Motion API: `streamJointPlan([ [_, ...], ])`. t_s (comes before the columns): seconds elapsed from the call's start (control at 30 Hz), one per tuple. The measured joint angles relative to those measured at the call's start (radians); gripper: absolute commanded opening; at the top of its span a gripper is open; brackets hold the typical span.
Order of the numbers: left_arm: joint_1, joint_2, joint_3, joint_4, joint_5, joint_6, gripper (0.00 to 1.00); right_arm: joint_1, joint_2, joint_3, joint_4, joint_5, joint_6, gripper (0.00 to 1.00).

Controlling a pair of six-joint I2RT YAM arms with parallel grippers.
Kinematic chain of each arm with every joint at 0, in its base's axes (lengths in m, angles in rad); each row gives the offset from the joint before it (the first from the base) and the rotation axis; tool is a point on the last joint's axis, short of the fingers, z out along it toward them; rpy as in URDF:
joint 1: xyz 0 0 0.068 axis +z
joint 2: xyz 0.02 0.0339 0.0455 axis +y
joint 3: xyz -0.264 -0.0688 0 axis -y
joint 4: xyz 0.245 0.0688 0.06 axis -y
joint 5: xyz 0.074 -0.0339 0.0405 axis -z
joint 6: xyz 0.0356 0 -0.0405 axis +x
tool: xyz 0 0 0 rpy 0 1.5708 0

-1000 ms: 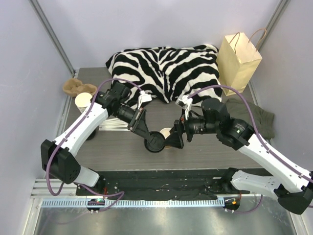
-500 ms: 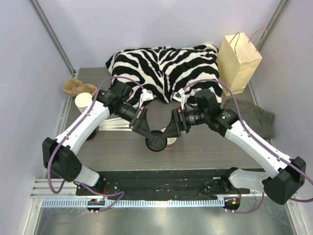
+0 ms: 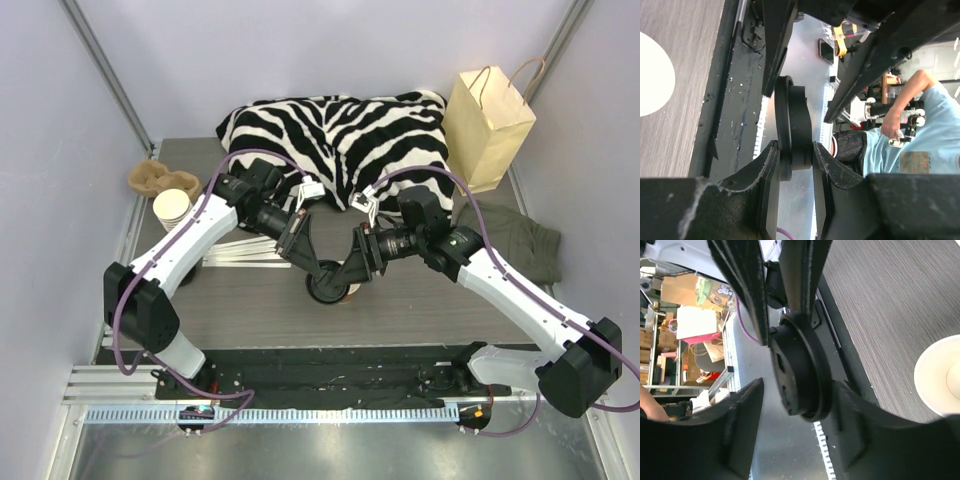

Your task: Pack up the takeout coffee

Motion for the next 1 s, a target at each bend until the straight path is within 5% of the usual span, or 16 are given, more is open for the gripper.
streamJointPlan([
  [0.13, -0.013, 0.013, 0.002, -0.002, 0.013, -0.01, 0.0, -0.001, 0.0, -0.017, -0.001, -0.002, -0.005, 0.43],
  [0.27, -0.016, 0.014, 0.002, 0.0, 0.019, -0.016, 0.0, -0.002, 0.0, -0.023, 0.001, -0.009, -0.001, 0.2],
  [0.37, -0.016, 0.014, 0.003, 0.003, 0.018, -0.017, 0.15, -0.006, -0.002, -0.024, 0.005, -0.02, 0.012, 0.07],
  [0.57, 0.03, -0.021, 0.005, 0.113, -0.06, -0.118, 0.7, -0.058, -0.017, -0.061, 0.063, -0.035, 0.086, 0.01],
  [0.73, 0.152, -0.221, -0.061, 0.298, -0.371, -0.237, 0.67, -0.113, -0.067, -0.185, 0.167, -0.058, 0.232, 0.01],
  [1.0, -0.177, -0.297, -0.023, 0.307, -0.772, -0.094, 0.52, -0.155, -0.081, -0.334, 0.37, -0.051, 0.466, 0.01],
])
